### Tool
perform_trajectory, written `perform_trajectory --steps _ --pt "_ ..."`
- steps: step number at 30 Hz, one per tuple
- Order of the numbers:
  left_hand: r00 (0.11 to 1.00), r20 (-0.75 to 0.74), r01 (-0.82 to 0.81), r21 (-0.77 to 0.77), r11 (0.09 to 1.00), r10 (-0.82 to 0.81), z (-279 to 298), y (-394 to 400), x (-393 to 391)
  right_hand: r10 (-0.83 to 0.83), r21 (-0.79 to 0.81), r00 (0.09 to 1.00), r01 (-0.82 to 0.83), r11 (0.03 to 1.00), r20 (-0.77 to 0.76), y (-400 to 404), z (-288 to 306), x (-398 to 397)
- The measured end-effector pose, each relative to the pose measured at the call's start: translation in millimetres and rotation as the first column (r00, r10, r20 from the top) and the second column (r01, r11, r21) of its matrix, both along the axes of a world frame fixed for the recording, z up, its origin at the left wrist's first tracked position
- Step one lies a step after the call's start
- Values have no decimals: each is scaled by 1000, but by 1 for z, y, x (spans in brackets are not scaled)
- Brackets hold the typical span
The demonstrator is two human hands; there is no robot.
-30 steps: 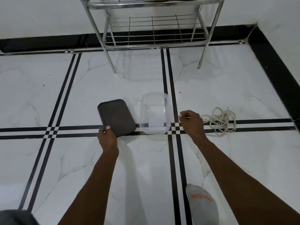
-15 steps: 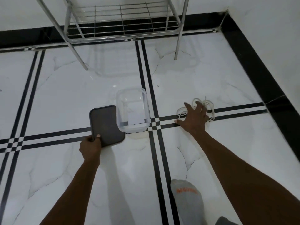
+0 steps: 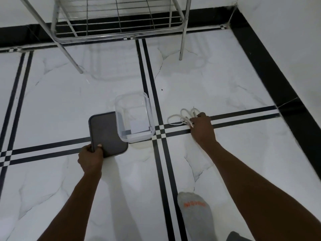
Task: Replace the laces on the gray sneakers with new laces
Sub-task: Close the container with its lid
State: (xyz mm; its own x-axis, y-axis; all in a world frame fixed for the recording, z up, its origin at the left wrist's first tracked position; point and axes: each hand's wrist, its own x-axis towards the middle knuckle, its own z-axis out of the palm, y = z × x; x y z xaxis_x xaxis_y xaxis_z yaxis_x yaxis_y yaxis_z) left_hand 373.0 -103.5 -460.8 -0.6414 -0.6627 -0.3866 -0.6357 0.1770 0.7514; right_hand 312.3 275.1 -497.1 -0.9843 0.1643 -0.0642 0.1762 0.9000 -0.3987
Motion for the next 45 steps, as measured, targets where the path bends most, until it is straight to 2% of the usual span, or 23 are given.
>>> perform_trajectory --steps 4,7,8,10,13,15,18,21,23,25,30,34,39,41,45 --pt "1000 -5 -8 39 999 8 2 0 -2 -149 -186 988 154 970 38 -18 2 6" --pt "1000 -8 -21 65 998 22 0 -1 -1 -122 -363 990 141 921 74 -25 19 -3" --pt "1000 -6 -22 73 997 23 1 -1 -2 -130 -441 987 157 884 90 -28 29 -7" --pt "999 -4 -32 86 996 32 2 -3 -1 -146 -631 976 216 745 161 -40 54 -14" --pt "999 1 -39 100 994 39 4 -4 0 -50 -806 985 164 568 165 -61 94 -25" --pt "999 7 -44 105 993 43 6 -5 0 8 -819 989 117 562 147 -79 116 -32" --pt "998 16 -70 124 990 68 9 -5 0 103 -756 984 46 653 148 -110 132 -43" --pt "997 16 -74 138 988 72 9 -6 -1 188 -498 976 -112 860 106 -144 126 -52" --pt "998 8 -69 141 988 69 10 -5 -1 261 -323 960 -216 921 101 -163 113 -56" --pt "997 2 -70 147 987 71 10 -8 -2 308 -198 938 -275 941 158 -181 99 -57" --pt "998 2 -64 158 985 64 10 -9 -7 353 -123 888 -331 936 296 -200 86 -54" --pt "995 -14 -92 223 970 98 12 -12 -10 403 -214 857 -349 912 320 -198 89 -52" --pt "966 -117 -199 245 949 232 24 -32 -15 224 -408 974 -186 894 46 -185 102 -52" --pt "949 -194 -203 232 951 250 37 -39 -20 172 -538 985 -129 833 31 -182 109 -51" --pt "917 -374 -47 242 969 138 68 -15 -37 126 -799 980 48 599 153 -183 128 -48"
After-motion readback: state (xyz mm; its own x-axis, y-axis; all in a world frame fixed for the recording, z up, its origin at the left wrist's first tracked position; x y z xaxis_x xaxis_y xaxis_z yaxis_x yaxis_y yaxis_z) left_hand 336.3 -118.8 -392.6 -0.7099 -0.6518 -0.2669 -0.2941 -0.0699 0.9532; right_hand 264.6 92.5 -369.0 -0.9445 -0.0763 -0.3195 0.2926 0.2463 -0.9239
